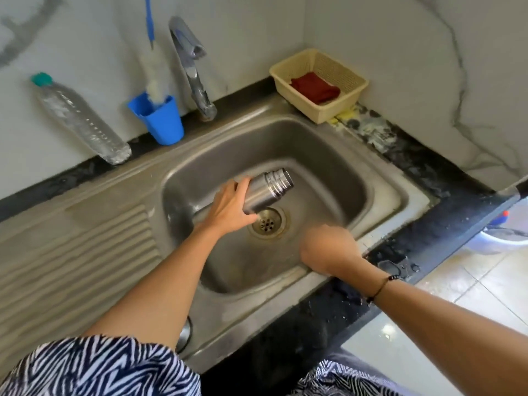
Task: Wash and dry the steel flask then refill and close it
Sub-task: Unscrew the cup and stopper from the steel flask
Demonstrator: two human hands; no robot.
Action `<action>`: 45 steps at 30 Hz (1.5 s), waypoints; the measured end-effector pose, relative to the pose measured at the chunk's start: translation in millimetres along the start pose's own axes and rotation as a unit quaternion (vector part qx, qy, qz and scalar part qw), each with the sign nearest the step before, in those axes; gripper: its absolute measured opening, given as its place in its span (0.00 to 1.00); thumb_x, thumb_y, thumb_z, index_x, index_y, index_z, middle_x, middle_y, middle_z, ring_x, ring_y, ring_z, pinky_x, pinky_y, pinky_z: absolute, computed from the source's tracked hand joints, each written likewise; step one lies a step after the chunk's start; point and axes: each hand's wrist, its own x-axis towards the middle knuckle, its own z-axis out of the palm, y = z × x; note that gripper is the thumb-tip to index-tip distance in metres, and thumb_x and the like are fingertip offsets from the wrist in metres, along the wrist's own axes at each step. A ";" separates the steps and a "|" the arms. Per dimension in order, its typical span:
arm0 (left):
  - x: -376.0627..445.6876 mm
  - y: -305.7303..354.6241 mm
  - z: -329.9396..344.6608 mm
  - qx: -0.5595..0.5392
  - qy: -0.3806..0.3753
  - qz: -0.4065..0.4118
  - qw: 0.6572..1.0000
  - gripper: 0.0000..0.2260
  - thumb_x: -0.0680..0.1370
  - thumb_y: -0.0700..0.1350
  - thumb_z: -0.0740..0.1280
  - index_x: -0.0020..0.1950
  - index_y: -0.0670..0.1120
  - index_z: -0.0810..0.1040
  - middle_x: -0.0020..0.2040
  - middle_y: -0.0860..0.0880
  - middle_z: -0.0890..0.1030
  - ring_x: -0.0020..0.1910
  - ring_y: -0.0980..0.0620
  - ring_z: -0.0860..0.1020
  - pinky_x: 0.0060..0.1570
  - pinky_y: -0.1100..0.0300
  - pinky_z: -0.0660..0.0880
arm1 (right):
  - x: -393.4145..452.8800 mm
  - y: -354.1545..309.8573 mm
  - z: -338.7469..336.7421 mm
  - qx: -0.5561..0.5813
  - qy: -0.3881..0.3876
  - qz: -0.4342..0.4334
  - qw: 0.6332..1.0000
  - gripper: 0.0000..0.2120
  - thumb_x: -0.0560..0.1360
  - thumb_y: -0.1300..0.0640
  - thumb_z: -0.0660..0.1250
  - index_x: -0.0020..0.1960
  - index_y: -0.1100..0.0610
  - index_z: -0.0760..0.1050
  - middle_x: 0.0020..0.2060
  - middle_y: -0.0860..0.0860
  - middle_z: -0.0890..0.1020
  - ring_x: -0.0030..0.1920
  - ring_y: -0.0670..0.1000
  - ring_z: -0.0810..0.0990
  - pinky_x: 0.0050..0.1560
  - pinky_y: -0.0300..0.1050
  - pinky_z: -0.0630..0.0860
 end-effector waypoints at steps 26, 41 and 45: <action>1.6 -20.0 24.7 0.226 -0.048 0.061 0.971 0.37 0.70 0.50 0.74 0.74 0.50 0.59 0.61 0.40 0.71 0.59 0.42 0.71 0.60 0.51 0.67 | -2.3 -3.6 -1.3 0.004 0.010 0.018 1.000 0.16 0.76 0.52 0.53 0.39 0.57 0.75 0.42 0.56 0.82 0.42 0.58 0.78 0.41 0.44 0.65; 3.6 -15.3 11.0 0.214 -0.022 0.047 0.975 0.35 0.70 0.48 0.73 0.73 0.49 0.60 0.62 0.39 0.71 0.60 0.41 0.70 0.61 0.51 0.67 | -1.5 -4.2 -0.9 0.003 -0.005 0.032 0.999 0.16 0.76 0.52 0.53 0.36 0.57 0.74 0.32 0.50 0.73 0.34 0.54 0.72 0.37 0.44 0.66; 5.6 -12.6 8.8 0.211 -0.018 0.043 0.976 0.35 0.70 0.48 0.73 0.73 0.49 0.60 0.62 0.39 0.71 0.60 0.41 0.70 0.60 0.51 0.67 | -0.9 -3.6 0.4 0.000 -0.008 0.030 1.000 0.16 0.75 0.52 0.53 0.38 0.58 0.76 0.31 0.50 0.73 0.33 0.53 0.72 0.37 0.43 0.66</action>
